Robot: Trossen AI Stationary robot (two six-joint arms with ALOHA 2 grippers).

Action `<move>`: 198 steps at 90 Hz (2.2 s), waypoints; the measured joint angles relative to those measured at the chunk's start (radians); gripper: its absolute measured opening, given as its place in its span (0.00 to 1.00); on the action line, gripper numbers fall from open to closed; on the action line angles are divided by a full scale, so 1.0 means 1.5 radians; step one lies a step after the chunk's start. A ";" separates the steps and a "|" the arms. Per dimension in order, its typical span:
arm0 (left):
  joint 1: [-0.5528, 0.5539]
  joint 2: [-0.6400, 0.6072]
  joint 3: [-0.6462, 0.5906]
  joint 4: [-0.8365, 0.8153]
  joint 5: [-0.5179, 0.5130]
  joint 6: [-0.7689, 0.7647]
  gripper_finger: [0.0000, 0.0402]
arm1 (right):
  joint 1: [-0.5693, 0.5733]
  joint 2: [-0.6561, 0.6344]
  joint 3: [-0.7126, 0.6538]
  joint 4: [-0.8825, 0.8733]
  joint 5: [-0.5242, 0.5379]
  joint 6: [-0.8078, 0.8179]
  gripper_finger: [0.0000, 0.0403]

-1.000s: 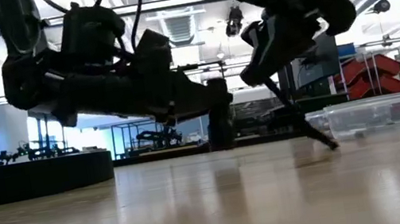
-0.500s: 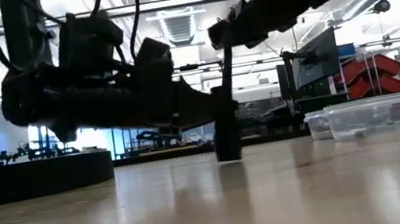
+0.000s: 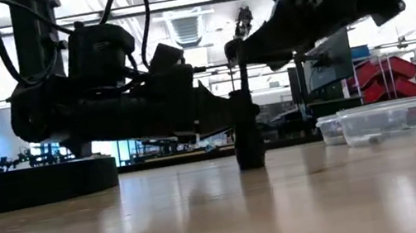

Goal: Insert battery
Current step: Close the black battery compartment

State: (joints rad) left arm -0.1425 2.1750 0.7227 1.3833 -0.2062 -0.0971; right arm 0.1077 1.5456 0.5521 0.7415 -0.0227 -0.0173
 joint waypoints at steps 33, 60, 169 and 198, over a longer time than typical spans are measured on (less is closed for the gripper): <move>-0.005 0.000 0.000 -0.006 0.004 -0.007 0.30 | -0.002 0.088 0.005 0.060 0.033 0.014 0.23; -0.008 0.000 -0.002 -0.009 0.004 -0.012 0.31 | -0.002 0.079 0.001 0.047 0.050 0.011 0.24; -0.008 0.002 -0.002 -0.017 -0.011 -0.016 0.31 | 0.015 0.072 0.001 0.022 0.070 0.013 0.29; -0.008 0.002 -0.002 -0.016 -0.013 -0.017 0.30 | 0.015 0.072 0.003 0.023 0.070 0.017 0.27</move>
State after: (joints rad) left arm -0.1539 2.1777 0.7197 1.3586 -0.2260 -0.1234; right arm 0.1303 1.6535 0.5566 0.7764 0.0826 0.0078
